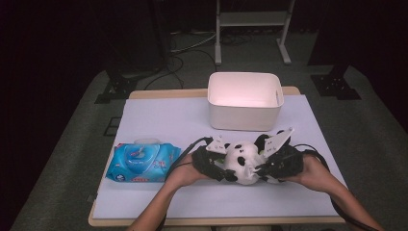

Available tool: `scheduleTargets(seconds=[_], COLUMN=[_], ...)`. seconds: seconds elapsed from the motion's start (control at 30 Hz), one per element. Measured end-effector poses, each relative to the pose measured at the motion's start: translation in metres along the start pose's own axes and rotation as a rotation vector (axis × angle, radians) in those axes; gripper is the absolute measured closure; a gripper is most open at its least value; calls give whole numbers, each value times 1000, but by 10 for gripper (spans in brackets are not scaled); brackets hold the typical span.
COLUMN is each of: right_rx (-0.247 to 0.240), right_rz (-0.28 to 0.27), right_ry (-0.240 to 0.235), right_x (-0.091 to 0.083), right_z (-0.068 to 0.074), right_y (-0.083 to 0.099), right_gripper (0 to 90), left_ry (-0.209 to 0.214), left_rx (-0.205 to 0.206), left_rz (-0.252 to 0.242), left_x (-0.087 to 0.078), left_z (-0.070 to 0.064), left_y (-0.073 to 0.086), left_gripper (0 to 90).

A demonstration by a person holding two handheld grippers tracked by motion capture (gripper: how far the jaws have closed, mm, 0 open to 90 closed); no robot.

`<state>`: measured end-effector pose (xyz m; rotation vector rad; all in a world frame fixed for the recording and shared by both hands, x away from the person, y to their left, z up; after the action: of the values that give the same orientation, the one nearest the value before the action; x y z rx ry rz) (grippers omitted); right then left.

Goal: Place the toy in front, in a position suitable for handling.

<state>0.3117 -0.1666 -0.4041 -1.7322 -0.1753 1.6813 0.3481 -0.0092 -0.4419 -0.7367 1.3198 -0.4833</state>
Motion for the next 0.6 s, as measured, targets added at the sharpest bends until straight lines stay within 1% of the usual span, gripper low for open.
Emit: scheduleTargets(seconds=[0.07, 0.1, 0.13, 0.2, 0.23, 0.4, 0.43, 0.5, 0.6], right_rx=[-5, -11, -12, -24, -34, -55, -57, -69, -79], right_rz=[-4, -3, -6, -8, -7, -15, -12, -4, 1], right_ry=[0, 3, 0, -2, 5, -2, -2, 4, 11], right_x=[0, 0, 0, 2, 3, 9, 10, 13, 17], right_z=[1, 1, 2, 3, 4, 7, 7, 7, 5], right_y=[-1, -3, -5, -11, -14, -29, -32, -38, -46], right_gripper=[849, 849, 849, 848, 848, 849, 848, 848, 849], left_ry=[3, 3, 7, 14, 16, 22, 23, 26, 30], left_rx=[7, 9, -1, 4, 7, 17, 13, 19, 17], left_rz=[4, -3, -17, -21, -22, -23, -30, -32, -40], left_x=[-1, -1, -1, -1, -1, -2, -2, -2, -2], left_z=[0, 0, 0, -1, -1, -3, -3, -4, -6], left_y=[0, -1, -2, -3, -3, -3, -4, -5, -6], left_gripper=[345, 345, 347, 348, 348, 348, 348, 348, 349])
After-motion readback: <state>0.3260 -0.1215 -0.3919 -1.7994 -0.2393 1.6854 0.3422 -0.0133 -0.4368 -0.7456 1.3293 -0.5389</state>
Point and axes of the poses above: each handheld gripper's, and its own axes: x roughly forward along the jaws, y roughly out of its underside, z roughly to its left, the point moved 7 cm from there along x, roughly forward along the jaws, and after that the axes turned 7 degrees about x, right-handed, at the moved point
